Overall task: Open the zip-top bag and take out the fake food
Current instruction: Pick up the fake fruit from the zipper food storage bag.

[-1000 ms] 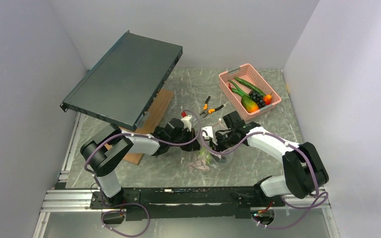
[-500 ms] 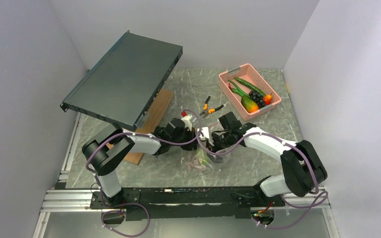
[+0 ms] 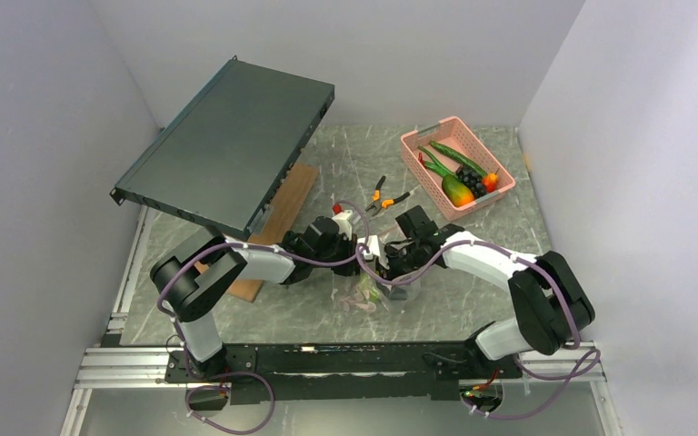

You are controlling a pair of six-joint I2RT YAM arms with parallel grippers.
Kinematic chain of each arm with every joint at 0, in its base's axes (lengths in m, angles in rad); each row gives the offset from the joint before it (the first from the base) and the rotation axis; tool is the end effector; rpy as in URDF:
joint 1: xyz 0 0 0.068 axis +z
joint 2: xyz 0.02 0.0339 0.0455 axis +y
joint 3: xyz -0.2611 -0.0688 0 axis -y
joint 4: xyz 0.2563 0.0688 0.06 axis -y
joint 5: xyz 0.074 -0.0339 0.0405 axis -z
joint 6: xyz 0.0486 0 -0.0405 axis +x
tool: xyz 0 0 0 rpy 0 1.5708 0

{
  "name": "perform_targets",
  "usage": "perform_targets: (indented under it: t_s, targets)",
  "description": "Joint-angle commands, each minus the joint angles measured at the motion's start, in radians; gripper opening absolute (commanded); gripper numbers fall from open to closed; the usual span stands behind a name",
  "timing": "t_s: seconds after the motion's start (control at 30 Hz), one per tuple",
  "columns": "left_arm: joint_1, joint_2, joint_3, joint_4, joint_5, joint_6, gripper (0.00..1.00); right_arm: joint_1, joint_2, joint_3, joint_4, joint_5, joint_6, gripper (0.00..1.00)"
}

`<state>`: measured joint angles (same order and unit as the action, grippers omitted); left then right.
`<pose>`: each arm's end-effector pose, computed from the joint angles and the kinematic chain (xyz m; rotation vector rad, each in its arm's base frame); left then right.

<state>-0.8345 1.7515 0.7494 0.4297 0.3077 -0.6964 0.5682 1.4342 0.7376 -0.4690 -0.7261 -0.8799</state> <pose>0.2286 -0.2741 0.1215 0.3626 2.3453 -1.1578 0.2043 0.1687 0.1523 -1.8068 1.7480 0.8607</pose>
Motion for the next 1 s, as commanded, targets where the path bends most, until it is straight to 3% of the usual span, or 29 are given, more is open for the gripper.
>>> perform_targets:
  t_s: [0.0, 0.13, 0.4, 0.97]
  targets:
    - [-0.030, -0.008, 0.007, 0.061, 0.043, -0.011, 0.00, 0.015, 0.041, 0.024, -0.025, 0.066, -0.038, 0.52]
    - [-0.030, -0.036, -0.031, 0.059, 0.016, -0.009, 0.00, -0.014, 0.009, 0.046, -0.067, 0.031, -0.057, 0.33]
    - [-0.020, -0.111, -0.157, 0.092, -0.060, -0.020, 0.00, -0.161, -0.130, 0.055, -0.159, -0.106, -0.129, 0.20]
    - [-0.009, -0.222, -0.192, -0.031, -0.155, 0.035, 0.00, -0.301, -0.211, 0.106, -0.326, -0.266, -0.248, 0.15]
